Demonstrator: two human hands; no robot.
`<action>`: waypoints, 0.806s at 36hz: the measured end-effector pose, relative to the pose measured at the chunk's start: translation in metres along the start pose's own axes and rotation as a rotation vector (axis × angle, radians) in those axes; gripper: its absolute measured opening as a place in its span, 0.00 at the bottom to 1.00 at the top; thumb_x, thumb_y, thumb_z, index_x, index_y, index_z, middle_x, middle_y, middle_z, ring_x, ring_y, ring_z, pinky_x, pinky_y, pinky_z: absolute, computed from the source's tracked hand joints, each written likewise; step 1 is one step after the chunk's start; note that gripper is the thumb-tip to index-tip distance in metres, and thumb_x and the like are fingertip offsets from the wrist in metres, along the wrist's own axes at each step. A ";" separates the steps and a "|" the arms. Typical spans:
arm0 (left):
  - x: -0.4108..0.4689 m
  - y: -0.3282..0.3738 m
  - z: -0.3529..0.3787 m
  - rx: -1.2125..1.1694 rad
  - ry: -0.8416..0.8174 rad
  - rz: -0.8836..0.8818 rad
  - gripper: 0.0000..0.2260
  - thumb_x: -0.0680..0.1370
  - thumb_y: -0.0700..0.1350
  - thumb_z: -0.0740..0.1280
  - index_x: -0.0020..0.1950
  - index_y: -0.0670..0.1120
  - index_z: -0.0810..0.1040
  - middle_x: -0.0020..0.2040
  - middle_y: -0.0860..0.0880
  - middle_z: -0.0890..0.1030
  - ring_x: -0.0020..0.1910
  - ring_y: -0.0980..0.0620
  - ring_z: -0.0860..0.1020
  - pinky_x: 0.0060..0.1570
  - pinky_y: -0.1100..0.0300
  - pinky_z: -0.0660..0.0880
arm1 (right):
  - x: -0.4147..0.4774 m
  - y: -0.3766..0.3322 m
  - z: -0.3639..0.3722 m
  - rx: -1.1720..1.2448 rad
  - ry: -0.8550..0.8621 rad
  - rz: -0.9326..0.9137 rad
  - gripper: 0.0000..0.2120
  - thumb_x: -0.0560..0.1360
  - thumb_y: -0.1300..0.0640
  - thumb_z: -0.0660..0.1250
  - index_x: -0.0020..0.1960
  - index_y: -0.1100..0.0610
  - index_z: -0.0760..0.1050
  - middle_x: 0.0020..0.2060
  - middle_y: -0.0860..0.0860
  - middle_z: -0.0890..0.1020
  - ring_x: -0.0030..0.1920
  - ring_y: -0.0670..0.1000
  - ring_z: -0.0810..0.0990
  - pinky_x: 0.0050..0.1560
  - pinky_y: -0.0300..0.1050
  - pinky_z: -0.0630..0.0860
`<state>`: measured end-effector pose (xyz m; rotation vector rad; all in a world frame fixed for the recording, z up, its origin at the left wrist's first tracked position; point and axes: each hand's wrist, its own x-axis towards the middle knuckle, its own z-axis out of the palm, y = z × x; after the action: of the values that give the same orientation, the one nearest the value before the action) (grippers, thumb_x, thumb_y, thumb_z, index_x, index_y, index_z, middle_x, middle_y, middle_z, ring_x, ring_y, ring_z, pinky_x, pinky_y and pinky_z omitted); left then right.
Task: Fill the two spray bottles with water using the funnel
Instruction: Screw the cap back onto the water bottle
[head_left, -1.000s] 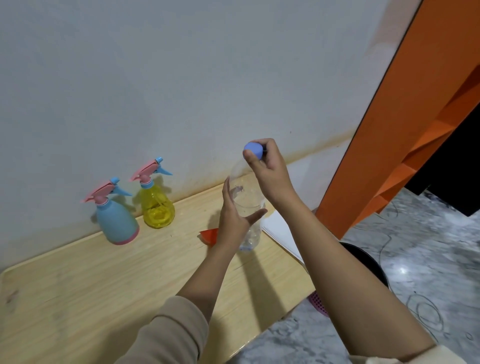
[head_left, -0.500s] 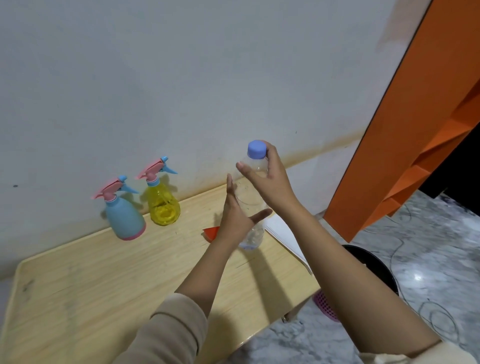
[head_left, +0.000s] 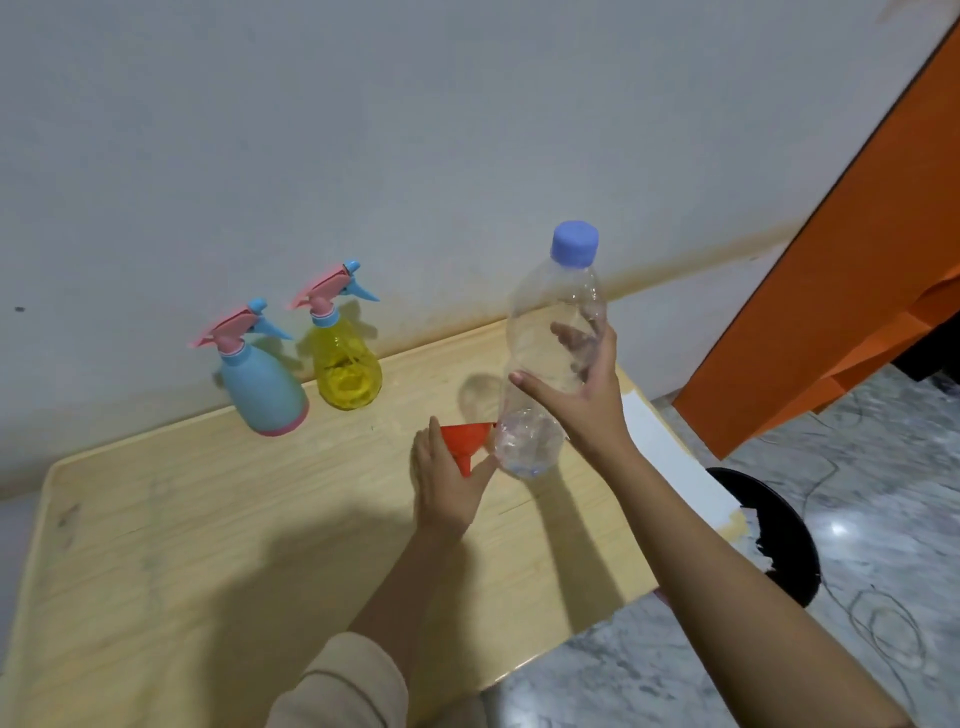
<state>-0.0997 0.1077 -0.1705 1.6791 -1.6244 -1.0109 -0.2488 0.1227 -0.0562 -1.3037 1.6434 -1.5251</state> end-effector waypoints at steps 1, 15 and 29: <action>0.004 0.000 0.003 -0.001 0.004 -0.004 0.44 0.70 0.56 0.73 0.77 0.42 0.53 0.74 0.40 0.60 0.74 0.42 0.58 0.73 0.46 0.57 | 0.004 0.001 0.002 0.002 0.017 0.001 0.46 0.60 0.49 0.78 0.71 0.50 0.57 0.58 0.44 0.75 0.62 0.42 0.73 0.57 0.28 0.67; 0.045 0.005 0.016 -0.125 0.120 -0.091 0.37 0.69 0.51 0.76 0.72 0.43 0.63 0.67 0.42 0.69 0.66 0.44 0.69 0.64 0.55 0.68 | 0.057 0.016 0.012 0.029 0.115 0.054 0.43 0.60 0.49 0.79 0.69 0.49 0.60 0.59 0.47 0.77 0.59 0.44 0.77 0.60 0.48 0.72; 0.126 0.041 -0.024 0.272 -0.125 -0.030 0.42 0.75 0.51 0.70 0.78 0.52 0.43 0.70 0.42 0.63 0.67 0.44 0.68 0.62 0.54 0.68 | 0.162 0.025 0.012 0.035 -0.096 -0.093 0.44 0.62 0.57 0.80 0.71 0.55 0.58 0.59 0.50 0.73 0.59 0.48 0.75 0.51 0.21 0.65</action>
<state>-0.1059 -0.0225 -0.1387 1.8516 -1.8939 -0.9602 -0.3074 -0.0303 -0.0474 -1.4301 1.5088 -1.5129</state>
